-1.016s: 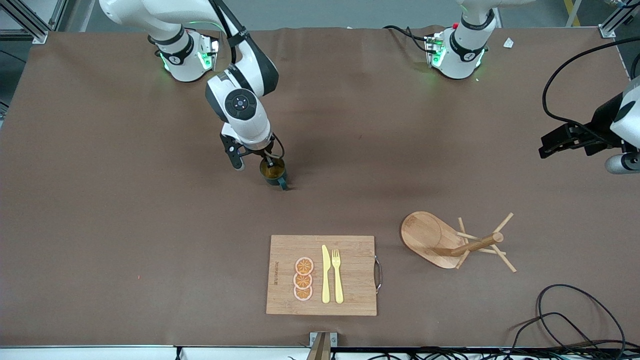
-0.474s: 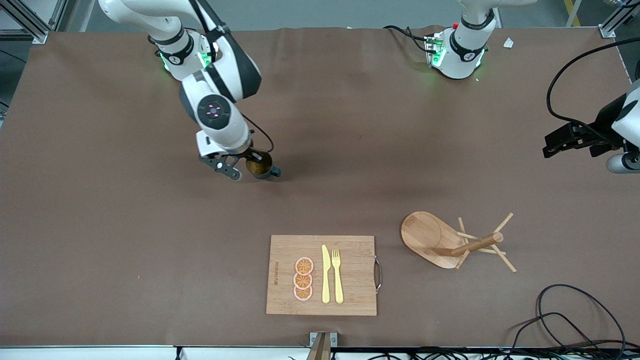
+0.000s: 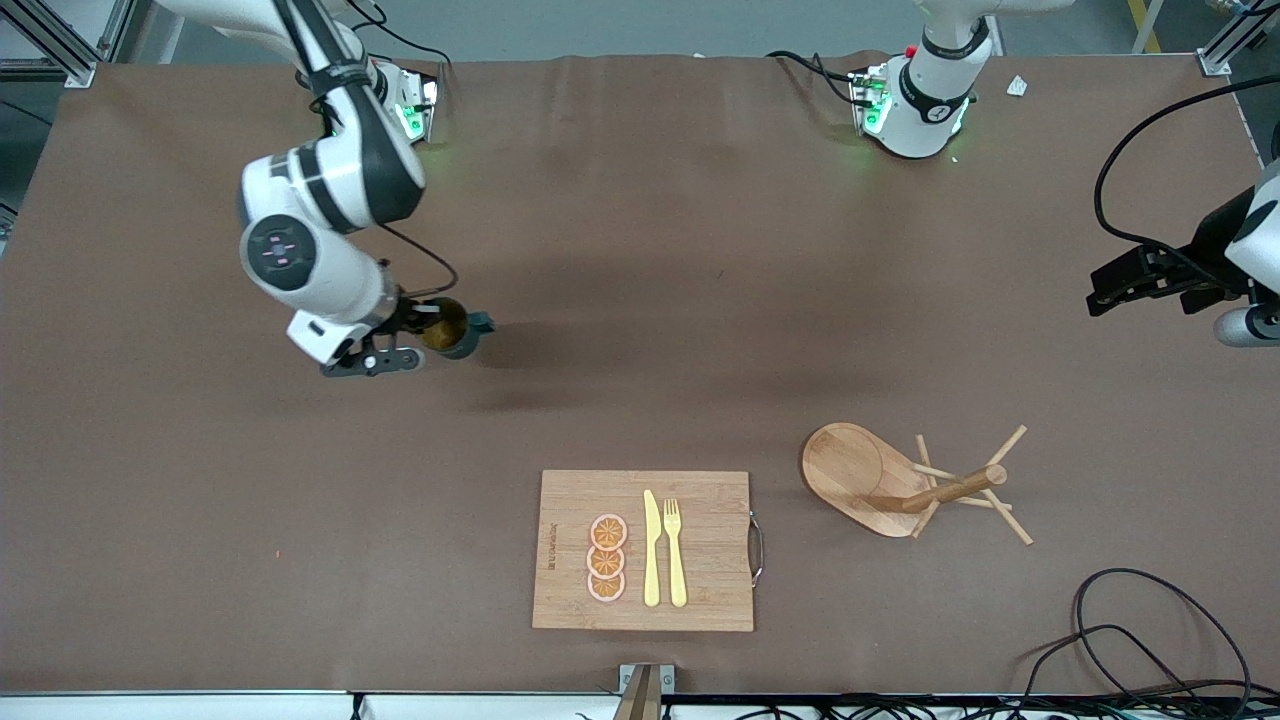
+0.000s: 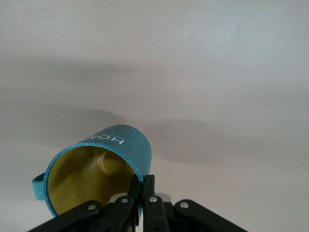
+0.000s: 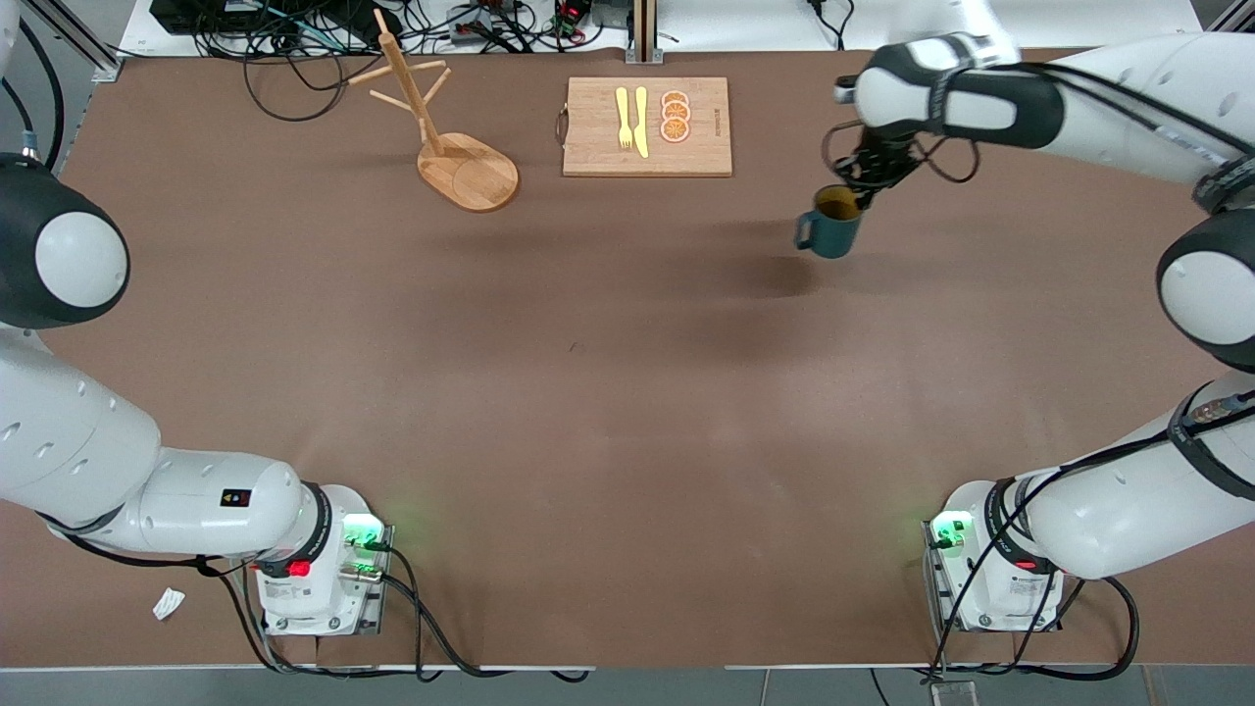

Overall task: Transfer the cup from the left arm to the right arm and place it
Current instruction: 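Lower the teal mug onto the table with the right gripper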

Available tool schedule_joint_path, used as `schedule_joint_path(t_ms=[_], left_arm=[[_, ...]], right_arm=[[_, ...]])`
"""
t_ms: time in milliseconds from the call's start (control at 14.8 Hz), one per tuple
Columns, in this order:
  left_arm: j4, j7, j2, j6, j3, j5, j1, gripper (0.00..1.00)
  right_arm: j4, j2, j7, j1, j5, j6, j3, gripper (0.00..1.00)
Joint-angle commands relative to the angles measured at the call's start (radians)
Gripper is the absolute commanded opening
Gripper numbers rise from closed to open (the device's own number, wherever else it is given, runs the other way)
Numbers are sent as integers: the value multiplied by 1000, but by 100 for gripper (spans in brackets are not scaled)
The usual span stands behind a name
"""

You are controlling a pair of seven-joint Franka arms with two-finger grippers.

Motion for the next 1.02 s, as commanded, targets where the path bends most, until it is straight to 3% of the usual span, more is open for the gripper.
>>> schedule_joint_path(t_ms=[0,474,677,948], left_arm=[[-10,1,-16,7,10,-14,-9,100],[-8,2,-18,19,7,-18,-7,100],[-8,5,-15,36,8,-18,-5,100],[-10,22,-15,61,8,-18,-5,100]], right_arm=[[-57,-56,-352,-125,4,6,14,0],[-59,-16,-1204,-428,1,124,14,0],[-51,27,-1485,-482,-68,215,14,0],[-2,83,-1819,-514,-79,241,14,0]])
